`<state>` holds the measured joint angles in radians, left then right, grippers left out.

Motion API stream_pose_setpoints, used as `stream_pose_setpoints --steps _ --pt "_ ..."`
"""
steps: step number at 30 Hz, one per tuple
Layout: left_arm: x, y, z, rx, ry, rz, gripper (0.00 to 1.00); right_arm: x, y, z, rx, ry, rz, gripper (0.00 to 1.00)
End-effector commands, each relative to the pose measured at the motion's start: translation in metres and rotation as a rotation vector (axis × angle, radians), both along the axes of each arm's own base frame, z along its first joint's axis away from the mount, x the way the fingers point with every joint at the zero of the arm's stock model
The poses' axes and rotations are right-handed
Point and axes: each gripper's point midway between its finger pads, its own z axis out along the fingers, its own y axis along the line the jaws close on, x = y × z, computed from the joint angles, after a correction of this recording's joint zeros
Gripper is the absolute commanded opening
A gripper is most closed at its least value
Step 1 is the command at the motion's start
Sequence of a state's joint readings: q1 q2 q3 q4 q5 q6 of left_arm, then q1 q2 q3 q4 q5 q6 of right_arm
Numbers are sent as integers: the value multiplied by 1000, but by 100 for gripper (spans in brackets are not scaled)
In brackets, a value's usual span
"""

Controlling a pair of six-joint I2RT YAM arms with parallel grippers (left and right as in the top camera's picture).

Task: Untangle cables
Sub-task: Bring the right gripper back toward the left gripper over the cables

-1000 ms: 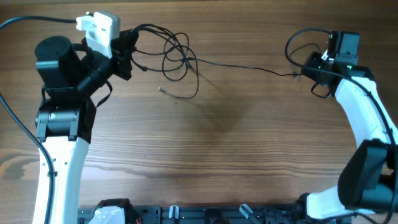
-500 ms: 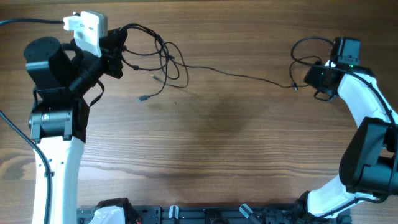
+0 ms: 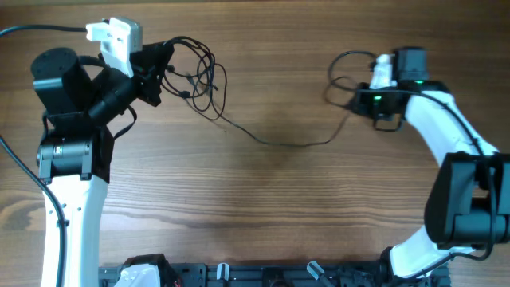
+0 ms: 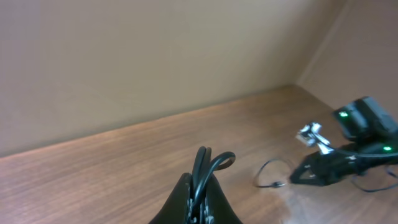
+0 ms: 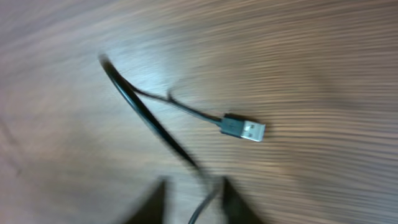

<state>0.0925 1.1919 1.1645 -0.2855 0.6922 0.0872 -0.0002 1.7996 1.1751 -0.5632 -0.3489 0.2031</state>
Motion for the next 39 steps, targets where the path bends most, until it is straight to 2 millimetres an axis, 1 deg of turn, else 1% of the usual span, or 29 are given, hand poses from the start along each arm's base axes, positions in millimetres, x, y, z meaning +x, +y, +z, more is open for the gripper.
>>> stream_pose_setpoints --steps 1,3,5,8,11,14,16,17,20,22,25,26,29,32,39 --pt "-13 -10 13 -32 -11 -61 4 0 23 -1 30 -2 61 74" --pt "-15 -12 12 -39 -2 -79 5 2 27 1 39 -13 63 75" --pt "-22 -20 13 -56 3 -134 5 4 47 13 141 -64 157 76" --pt "-27 -30 14 -65 4 -179 4 3 80 40 333 -161 312 76" --pt "-30 -42 14 -64 5 -213 5 -1 107 77 542 -261 445 76" --pt "-34 -54 13 -65 9 -248 5 -13 125 113 733 -339 577 76" --pt "-36 -61 12 -65 12 -269 5 -20 133 124 794 -360 632 77" --pt "-37 -65 12 -65 13 -279 5 -23 137 128 810 -368 653 77" --pt "-40 -74 12 -64 10 -306 5 -28 149 129 815 -372 693 78" --pt "-40 -76 13 -63 4 -313 5 -32 158 130 819 -371 717 79" --pt "-40 -77 13 -63 1 -315 5 -43 175 134 842 -370 777 79" --pt "-40 -77 13 -63 1 -315 5 -48 184 135 845 -374 806 79" --pt "-40 -77 13 -64 1 -316 5 -52 197 139 854 -380 837 79" --pt "-40 -77 13 -64 1 -316 5 -54 205 143 861 -392 859 79" --pt "-42 -81 13 -64 1 -327 5 -54 212 141 841 -387 853 80"
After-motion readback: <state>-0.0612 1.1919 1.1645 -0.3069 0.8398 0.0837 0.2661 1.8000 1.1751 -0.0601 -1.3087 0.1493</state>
